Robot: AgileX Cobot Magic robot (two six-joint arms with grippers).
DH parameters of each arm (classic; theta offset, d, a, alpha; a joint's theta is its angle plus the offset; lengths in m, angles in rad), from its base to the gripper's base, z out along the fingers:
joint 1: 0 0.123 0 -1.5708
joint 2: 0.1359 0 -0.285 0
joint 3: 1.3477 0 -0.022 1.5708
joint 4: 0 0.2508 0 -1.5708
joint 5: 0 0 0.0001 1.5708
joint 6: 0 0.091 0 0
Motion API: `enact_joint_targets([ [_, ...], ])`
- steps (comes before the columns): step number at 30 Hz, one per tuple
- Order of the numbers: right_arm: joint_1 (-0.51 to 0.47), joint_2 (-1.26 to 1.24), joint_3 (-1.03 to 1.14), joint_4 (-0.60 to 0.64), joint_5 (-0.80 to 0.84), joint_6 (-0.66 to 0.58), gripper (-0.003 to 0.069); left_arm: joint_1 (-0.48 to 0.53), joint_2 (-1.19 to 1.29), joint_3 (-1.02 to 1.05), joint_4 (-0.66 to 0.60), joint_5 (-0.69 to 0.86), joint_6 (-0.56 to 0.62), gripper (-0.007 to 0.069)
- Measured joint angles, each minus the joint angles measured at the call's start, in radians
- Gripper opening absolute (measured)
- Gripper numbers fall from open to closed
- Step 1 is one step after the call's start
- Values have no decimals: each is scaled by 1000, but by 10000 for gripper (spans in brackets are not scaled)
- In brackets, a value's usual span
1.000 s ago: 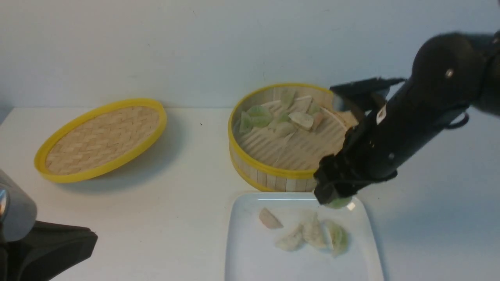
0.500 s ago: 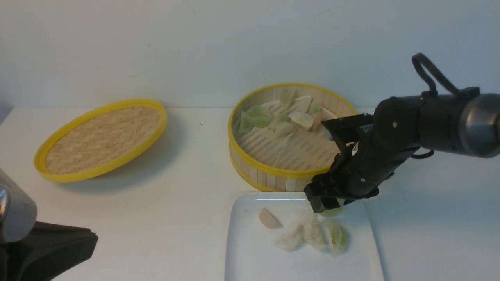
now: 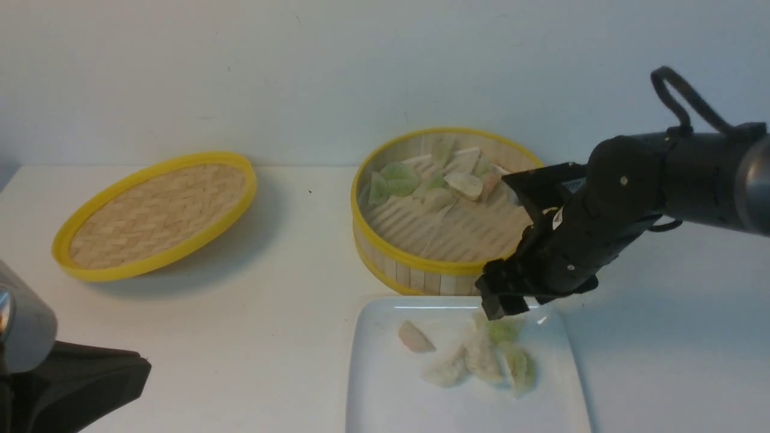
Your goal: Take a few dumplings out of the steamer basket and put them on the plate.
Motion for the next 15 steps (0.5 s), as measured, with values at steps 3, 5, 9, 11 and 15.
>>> enact_joint_targets([
  [3,0,-92,0,-29,19,16,479,0,0,0,2,0,1,-6],
  [5,0,-191,0,-50,46,28,453,0,0,0,3,0,1,-6],
  [9,0,-337,0,-67,92,40,397,0,0,0,3,-3,1,-6],
  [11,0,-474,0,-76,120,54,337,0,0,0,3,-23,1,-6],
  [15,0,-707,0,-88,119,69,205,0,0,0,4,-70,1,-6],
])
